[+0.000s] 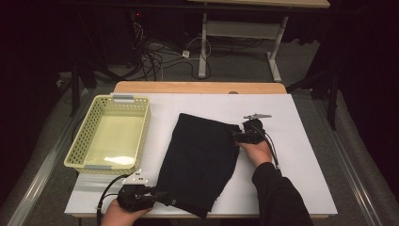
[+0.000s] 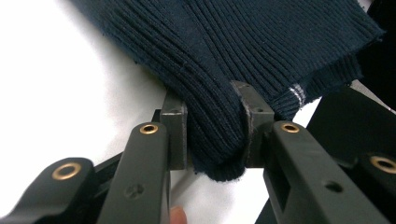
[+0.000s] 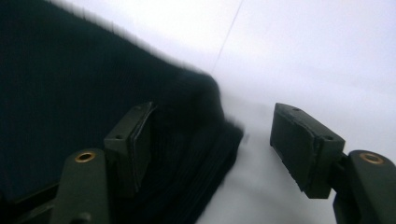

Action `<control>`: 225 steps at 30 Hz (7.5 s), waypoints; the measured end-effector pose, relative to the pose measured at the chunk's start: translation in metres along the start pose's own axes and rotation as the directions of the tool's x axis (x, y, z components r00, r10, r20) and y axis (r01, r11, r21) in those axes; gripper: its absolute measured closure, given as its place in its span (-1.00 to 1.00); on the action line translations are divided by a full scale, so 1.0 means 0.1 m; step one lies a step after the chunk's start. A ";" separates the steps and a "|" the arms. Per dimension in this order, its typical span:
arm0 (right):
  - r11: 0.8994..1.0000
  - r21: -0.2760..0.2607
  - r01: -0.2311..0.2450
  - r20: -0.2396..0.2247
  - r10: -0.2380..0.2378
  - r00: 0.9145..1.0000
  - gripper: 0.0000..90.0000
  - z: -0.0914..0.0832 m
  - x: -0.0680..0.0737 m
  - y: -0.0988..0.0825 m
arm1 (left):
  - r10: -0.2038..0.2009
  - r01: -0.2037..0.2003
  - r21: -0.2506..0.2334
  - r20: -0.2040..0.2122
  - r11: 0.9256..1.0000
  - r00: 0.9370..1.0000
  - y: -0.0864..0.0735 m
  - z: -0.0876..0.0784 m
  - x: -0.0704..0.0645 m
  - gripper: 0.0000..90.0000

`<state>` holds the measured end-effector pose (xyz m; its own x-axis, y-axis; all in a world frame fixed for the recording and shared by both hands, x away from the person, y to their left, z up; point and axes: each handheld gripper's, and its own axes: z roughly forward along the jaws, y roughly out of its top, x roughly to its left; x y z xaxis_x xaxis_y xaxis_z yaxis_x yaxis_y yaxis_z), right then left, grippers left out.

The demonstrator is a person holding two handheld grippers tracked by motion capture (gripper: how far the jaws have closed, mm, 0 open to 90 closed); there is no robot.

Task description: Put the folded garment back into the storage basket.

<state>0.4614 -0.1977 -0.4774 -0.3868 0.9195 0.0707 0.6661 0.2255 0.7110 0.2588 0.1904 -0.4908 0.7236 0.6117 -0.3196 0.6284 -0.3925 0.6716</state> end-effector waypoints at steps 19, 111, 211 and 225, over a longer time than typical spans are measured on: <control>0.998 -0.008 0.068 -0.132 -0.068 0.989 0.67 -0.05 0.10 -0.04 | 0.012 -0.012 -0.004 -0.035 1.000 0.999 0.00 -0.01 -0.05 0.49; 0.932 -0.270 0.242 -0.140 -0.286 0.948 0.74 -0.27 0.81 0.37 | 0.111 0.060 0.658 -0.215 0.751 0.970 1.09 -0.50 0.06 0.53; 0.860 -0.416 0.296 -0.202 -0.405 0.892 0.74 -0.03 2.01 1.49 | 0.016 0.211 0.594 -0.353 0.776 0.935 1.06 -1.83 0.72 0.53; 0.845 -0.423 0.327 -0.207 -0.442 0.873 0.74 0.17 2.31 1.74 | -0.042 0.274 0.539 -0.404 0.796 0.914 0.93 -2.05 0.95 0.53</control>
<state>0.4989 0.0590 -0.3497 -0.7637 0.6365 -0.1078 0.1661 0.3551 0.9200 0.3278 0.3530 -0.3218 0.5200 0.8527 -0.0504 0.8528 -0.5150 0.0866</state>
